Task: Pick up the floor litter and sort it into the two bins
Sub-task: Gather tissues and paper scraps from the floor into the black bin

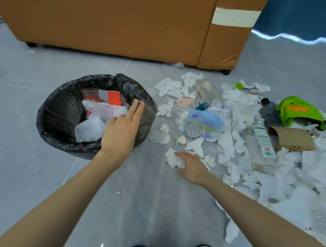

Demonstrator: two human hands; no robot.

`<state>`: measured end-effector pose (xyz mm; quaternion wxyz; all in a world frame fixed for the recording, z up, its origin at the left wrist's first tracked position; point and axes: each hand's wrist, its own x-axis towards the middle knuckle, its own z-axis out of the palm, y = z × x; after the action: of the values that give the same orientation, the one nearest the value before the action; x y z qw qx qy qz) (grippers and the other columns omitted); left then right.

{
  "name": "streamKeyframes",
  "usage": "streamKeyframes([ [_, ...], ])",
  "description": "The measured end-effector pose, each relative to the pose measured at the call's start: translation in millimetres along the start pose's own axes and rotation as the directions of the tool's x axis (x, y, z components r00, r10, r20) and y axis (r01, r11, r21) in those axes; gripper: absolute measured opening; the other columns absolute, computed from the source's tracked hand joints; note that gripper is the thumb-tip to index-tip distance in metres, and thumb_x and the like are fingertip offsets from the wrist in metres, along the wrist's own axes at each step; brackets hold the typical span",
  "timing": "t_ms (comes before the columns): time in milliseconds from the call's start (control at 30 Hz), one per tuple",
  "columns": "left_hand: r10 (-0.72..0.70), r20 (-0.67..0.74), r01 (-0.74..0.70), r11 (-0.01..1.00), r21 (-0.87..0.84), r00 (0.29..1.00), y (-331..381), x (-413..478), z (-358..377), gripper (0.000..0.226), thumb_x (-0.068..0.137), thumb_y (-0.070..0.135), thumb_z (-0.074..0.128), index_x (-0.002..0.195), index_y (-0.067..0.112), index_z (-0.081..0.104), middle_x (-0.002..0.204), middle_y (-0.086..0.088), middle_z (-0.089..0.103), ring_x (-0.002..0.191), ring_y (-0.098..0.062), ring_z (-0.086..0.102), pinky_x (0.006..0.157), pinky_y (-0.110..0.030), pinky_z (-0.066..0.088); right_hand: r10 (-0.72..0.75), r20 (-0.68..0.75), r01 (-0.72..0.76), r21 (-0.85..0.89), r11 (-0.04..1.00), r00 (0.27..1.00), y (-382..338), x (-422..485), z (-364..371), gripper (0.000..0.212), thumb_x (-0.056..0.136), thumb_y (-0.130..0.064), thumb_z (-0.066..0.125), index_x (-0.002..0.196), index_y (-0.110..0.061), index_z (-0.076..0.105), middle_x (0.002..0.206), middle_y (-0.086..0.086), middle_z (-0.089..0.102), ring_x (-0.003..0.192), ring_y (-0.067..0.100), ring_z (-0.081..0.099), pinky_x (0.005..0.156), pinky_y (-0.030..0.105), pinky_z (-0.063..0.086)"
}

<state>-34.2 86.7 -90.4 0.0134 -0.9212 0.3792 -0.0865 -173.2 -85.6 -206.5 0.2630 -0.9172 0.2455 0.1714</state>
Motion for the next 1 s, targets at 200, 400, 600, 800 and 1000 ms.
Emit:
streamKeyframes([
  [200, -0.036, -0.004, 0.036, 0.976, 0.214, 0.999, -2, 1, 1, 0.087, 0.087, 0.006, 0.052, 0.148, 0.006, -0.010, 0.158, -0.008, -0.006, 0.146, -0.027, 0.006, 0.117, -0.052, 0.005, -0.059, -0.008, 0.060, 0.032, 0.998, 0.998, -4, 0, 24, 0.039, 0.082, -0.015, 0.052, 0.120, -0.021, 0.061, 0.120, 0.004, 0.062, 0.113, 0.031, 0.052, 0.092, 0.035, 0.043],
  [400, 0.312, -0.248, -0.293, 0.950, 0.111, 0.917, 18, -11, 29, 0.087, 0.054, -0.021, 0.043, 0.138, -0.003, 0.034, 0.143, -0.021, 0.041, 0.134, -0.037, 0.038, 0.117, -0.045, 0.014, -0.049, -0.101, 0.079, 0.315, 0.946, 0.994, 4, -19, 21, 0.048, 0.078, 0.007, 0.042, 0.110, -0.019, 0.067, 0.111, -0.001, 0.067, 0.082, 0.015, 0.060, 0.073, 0.020, 0.045],
  [600, 0.267, 0.213, -0.201, 0.937, -0.287, 0.940, 54, -32, 67, 0.071, 0.083, -0.005, 0.049, 0.147, 0.014, 0.024, 0.154, -0.004, 0.022, 0.141, -0.022, 0.025, 0.112, -0.030, 0.025, 0.035, -0.290, 0.072, 0.349, 0.934, 0.956, 16, -10, 5, 0.043, 0.081, 0.008, 0.047, 0.114, -0.016, 0.063, 0.108, 0.004, 0.061, 0.068, 0.006, 0.049, 0.067, 0.016, 0.034],
  [800, 0.129, 0.504, 0.068, 0.933, -0.354, 0.854, 64, -39, 100, 0.063, 0.088, 0.053, 0.049, 0.143, 0.033, 0.027, 0.146, 0.002, 0.031, 0.132, -0.020, 0.032, 0.102, -0.036, 0.038, -0.034, -0.208, 0.086, 0.247, 0.965, 0.978, 10, 23, -10, 0.052, 0.082, 0.001, 0.051, 0.131, -0.016, 0.048, 0.121, 0.008, 0.049, 0.101, 0.019, 0.050, 0.094, 0.027, 0.040],
  [1000, 0.070, 0.530, 0.144, 0.925, -0.352, 0.845, 72, -42, 114, 0.081, 0.066, 0.076, 0.056, 0.135, 0.042, 0.034, 0.137, 0.005, 0.027, 0.129, -0.017, 0.028, 0.099, -0.036, 0.038, -0.109, -0.074, 0.118, 0.126, 0.985, 0.991, -13, 59, -15, 0.074, 0.084, -0.011, 0.056, 0.147, -0.032, 0.022, 0.153, 0.008, 0.022, 0.140, 0.031, 0.017, 0.114, 0.037, 0.019],
])
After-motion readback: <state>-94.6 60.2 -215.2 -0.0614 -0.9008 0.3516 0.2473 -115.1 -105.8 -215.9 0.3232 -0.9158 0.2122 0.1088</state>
